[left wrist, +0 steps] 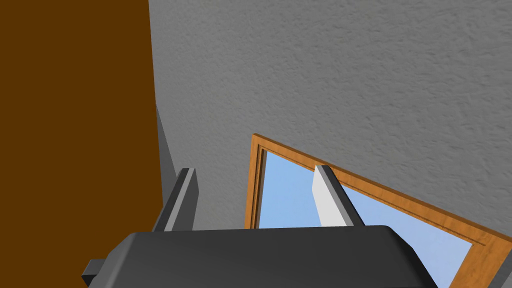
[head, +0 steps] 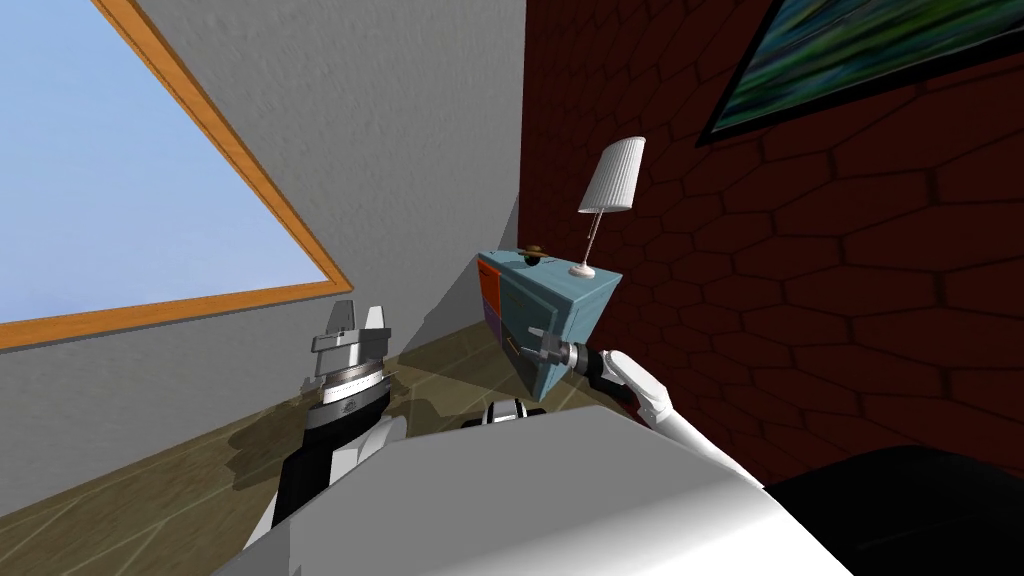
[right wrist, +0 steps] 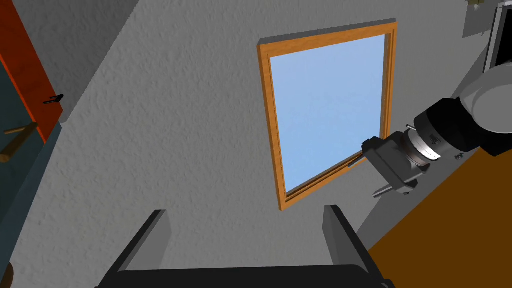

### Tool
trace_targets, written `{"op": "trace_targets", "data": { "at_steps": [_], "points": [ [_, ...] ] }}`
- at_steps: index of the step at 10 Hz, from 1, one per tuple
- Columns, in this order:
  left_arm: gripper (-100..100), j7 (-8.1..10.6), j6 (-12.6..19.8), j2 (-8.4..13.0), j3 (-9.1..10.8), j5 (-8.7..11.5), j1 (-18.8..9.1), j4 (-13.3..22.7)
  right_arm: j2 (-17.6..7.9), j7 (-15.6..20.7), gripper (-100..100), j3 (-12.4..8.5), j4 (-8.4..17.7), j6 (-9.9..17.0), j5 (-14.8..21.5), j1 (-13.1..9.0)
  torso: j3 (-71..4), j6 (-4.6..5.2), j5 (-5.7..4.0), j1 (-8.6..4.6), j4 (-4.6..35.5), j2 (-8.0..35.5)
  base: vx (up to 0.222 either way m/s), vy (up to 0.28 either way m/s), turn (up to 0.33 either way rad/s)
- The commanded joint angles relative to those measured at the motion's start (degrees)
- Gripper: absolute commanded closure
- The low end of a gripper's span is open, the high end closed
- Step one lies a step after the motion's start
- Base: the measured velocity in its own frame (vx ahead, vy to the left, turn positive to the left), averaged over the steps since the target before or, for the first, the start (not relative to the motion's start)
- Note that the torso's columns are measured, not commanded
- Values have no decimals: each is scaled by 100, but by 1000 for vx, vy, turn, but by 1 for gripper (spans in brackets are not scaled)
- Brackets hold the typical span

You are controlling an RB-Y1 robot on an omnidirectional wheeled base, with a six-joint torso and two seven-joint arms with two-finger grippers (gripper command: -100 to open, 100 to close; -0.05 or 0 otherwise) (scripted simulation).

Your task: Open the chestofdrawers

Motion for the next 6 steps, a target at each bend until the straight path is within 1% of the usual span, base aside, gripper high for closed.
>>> {"op": "trace_targets", "data": {
  "at_steps": [1, 2, 3, 4, 5, 6],
  "points": [
    [0, 0, 0, 0, 0, 0, 1, 0, -202, -36, -100, 45, 29, -78, 456, -117, -4, 2, 0, 5, -1, -9, 52, 47, -49],
    [0, 0, 0, 0, 0, 0, 0, 0, -202, -36, -100, 45, 29, -78, 509, -117, -6, 0, 2, 8, -3, -10, 21, 21, 11],
    [0, 0, 0, 0, 0, 0, 0, 0, -394, -68, -100, 78, 58, -158, 737, -233, -3, 0, 1, 4, -1, -4, 51, 50, -65],
    [0, 0, 0, 0, 0, 0, 1, 0, -394, -68, -100, 78, 58, -158, 910, -233, -8, 1, 4, 15, -3, -14, 58, 57, -45],
    [0, 0, 0, 0, 0, 0, 0, 0, -578, -96, -100, 110, 80, -232, 1108, -353, -10, 0, 5, 17, -5, -16, 53, 84, -63],
    [0, 0, 0, 0, 0, 0, 1, 0, -578, -96, -100, 110, 80, -232, 1288, -353, -9, 1, 6, 22, -4, -14, 56, 68, -44]
  ]
}}
